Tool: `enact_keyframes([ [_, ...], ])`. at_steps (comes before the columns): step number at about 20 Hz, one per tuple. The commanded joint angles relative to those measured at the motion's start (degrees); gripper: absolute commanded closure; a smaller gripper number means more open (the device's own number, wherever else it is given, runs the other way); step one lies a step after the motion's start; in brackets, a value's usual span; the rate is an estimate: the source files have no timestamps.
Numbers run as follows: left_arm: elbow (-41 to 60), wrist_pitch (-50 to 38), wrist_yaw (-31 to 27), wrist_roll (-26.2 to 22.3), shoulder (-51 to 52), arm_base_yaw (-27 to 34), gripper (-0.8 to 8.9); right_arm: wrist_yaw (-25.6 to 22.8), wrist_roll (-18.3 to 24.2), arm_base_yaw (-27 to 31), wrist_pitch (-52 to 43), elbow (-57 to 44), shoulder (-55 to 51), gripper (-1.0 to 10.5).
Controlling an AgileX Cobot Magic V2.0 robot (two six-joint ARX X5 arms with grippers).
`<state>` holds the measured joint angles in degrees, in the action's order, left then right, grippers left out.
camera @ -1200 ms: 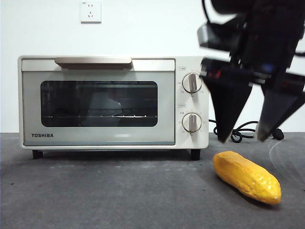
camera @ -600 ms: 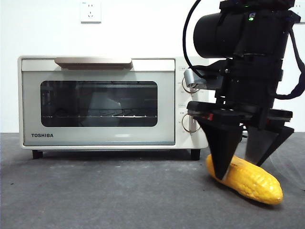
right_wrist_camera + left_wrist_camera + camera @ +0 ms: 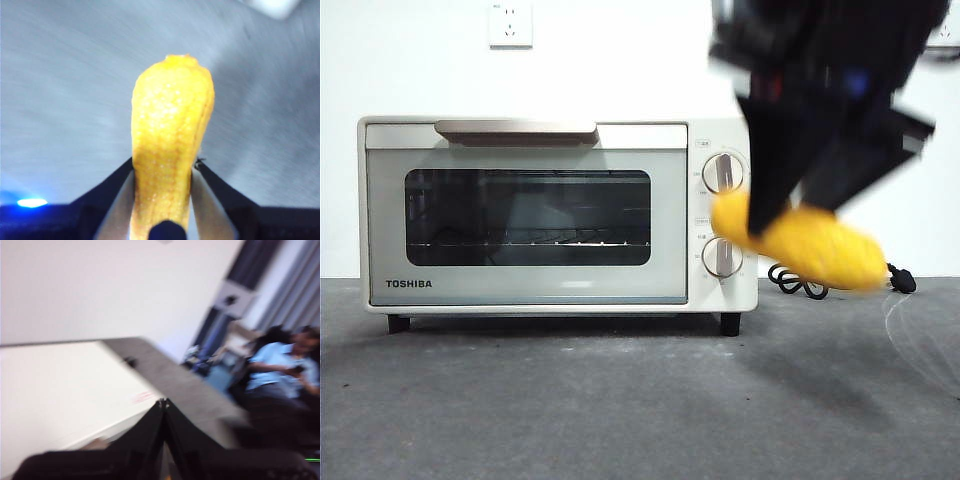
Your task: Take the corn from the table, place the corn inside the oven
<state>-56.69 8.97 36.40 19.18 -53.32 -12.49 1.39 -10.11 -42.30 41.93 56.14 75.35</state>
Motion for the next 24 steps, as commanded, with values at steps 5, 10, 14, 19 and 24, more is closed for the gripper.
enact_keyframes([
  [5,0.02,4.31,-13.11,-7.65,-9.51,-2.03,8.19,0.33,-6.4,-8.37,-0.09,1.51,-16.85,9.6],
  [10,0.0,4.31,-21.31,-7.91,-13.38,-6.21,8.19,0.28,-6.75,-10.73,4.33,7.37,-22.21,9.6],
  [14,0.0,4.79,-27.56,-8.44,-14.23,-8.87,8.19,-0.22,-5.51,-10.73,10.12,11.78,-22.51,9.6],
  [19,0.0,5.14,-30.51,-9.42,-15.67,-11.13,8.19,-0.37,-3.15,-10.73,12.81,14.47,-22.51,9.6],
  [24,0.0,7.5,-33.55,-10.51,-18.49,-12.17,8.2,-0.37,-2.47,-10.73,13.81,15.41,-22.49,9.6],
])
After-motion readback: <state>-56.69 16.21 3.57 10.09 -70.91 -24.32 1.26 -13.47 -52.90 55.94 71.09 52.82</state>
